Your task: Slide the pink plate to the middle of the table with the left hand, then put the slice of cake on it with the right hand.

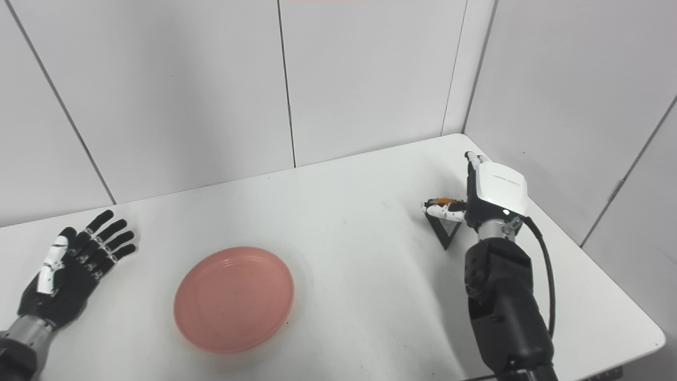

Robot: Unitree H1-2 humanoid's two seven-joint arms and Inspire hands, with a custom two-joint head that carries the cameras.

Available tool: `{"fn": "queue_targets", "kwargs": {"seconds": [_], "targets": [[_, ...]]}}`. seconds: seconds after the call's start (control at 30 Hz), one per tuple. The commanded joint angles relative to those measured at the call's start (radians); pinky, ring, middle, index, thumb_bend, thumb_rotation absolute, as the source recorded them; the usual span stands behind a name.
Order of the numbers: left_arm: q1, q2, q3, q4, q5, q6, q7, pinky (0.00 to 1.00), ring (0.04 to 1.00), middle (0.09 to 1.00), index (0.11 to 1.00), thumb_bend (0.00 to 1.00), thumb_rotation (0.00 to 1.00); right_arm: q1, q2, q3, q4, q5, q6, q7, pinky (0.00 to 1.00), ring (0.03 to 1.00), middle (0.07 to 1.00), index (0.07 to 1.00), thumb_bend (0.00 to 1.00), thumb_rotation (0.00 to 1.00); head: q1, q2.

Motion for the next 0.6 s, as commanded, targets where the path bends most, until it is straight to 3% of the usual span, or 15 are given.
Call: {"fn": "queue_targets", "kwargs": {"seconds": [0.0,0.4,0.57], "targets": [[0.102,0.005,-0.020,0.092,0.059,0.070,0.027,0.83,0.851,0.875,0.879,0.51,0.97,-0.049,-0.033,-0.005,-0.003,0.007,0.005,0.001,0.60,0.805,0.906,0.896,0.83,0.54,-0.001,-0.001],[0.103,0.014,-0.015,0.094,0.053,0.073,0.010,0.82,0.849,0.872,0.875,0.52,0.98,-0.087,-0.052,0.010,0.076,0.037,0.005,0.023,0.63,0.823,0.915,0.906,0.82,0.56,0.001,0.016],[0.105,0.016,-0.014,0.094,0.055,0.072,0.011,0.81,0.838,0.861,0.864,0.52,0.95,-0.101,-0.066,0.023,0.102,0.041,0.005,0.034,0.65,0.838,0.921,0.914,0.81,0.65,0.001,0.019]]}}
